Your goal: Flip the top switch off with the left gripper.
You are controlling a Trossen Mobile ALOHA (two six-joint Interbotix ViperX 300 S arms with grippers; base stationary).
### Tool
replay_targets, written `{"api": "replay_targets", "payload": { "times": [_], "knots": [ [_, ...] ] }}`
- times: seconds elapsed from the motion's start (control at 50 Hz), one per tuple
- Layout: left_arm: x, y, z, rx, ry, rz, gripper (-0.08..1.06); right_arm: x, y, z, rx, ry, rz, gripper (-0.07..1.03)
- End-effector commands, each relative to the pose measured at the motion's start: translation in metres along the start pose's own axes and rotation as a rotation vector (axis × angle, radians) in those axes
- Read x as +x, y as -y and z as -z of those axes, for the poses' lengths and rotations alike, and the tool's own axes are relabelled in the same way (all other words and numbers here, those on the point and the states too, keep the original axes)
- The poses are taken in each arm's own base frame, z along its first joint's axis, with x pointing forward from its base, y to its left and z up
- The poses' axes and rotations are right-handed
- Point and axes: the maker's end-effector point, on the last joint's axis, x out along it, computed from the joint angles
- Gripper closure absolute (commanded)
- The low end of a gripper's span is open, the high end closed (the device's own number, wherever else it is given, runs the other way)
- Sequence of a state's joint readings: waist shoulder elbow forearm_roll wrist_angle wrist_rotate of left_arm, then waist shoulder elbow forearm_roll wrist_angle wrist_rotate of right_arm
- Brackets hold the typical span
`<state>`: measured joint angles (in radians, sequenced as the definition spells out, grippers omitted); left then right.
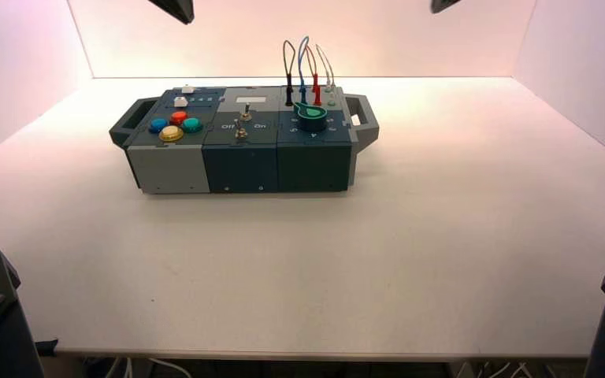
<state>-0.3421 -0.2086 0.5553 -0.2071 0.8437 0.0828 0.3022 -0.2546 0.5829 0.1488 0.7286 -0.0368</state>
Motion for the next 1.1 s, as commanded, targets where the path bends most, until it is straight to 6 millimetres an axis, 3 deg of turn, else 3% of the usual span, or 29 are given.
{"api": "replay_targets", "payload": {
  "times": [0.02, 0.32, 0.8, 1.1],
  "knots": [
    [-0.006, 0.01, -0.011, 0.014, 0.003, 0.018, 1.0, -0.005, -0.008, -0.013, 0.01, 0.005, -0.025, 0.98],
    [0.013, 0.04, -0.002, 0.015, -0.064, 0.052, 1.0, 0.016, -0.007, -0.011, -0.008, -0.062, -0.024, 0.98],
    [0.038, 0.039, -0.001, -0.023, -0.099, 0.044, 1.0, 0.057, -0.019, -0.012, -0.013, -0.14, -0.102, 0.98],
    [0.053, 0.037, -0.001, -0.027, -0.11, 0.04, 1.0, 0.089, -0.016, -0.018, -0.015, -0.15, -0.1, 0.98]
  ]
}}
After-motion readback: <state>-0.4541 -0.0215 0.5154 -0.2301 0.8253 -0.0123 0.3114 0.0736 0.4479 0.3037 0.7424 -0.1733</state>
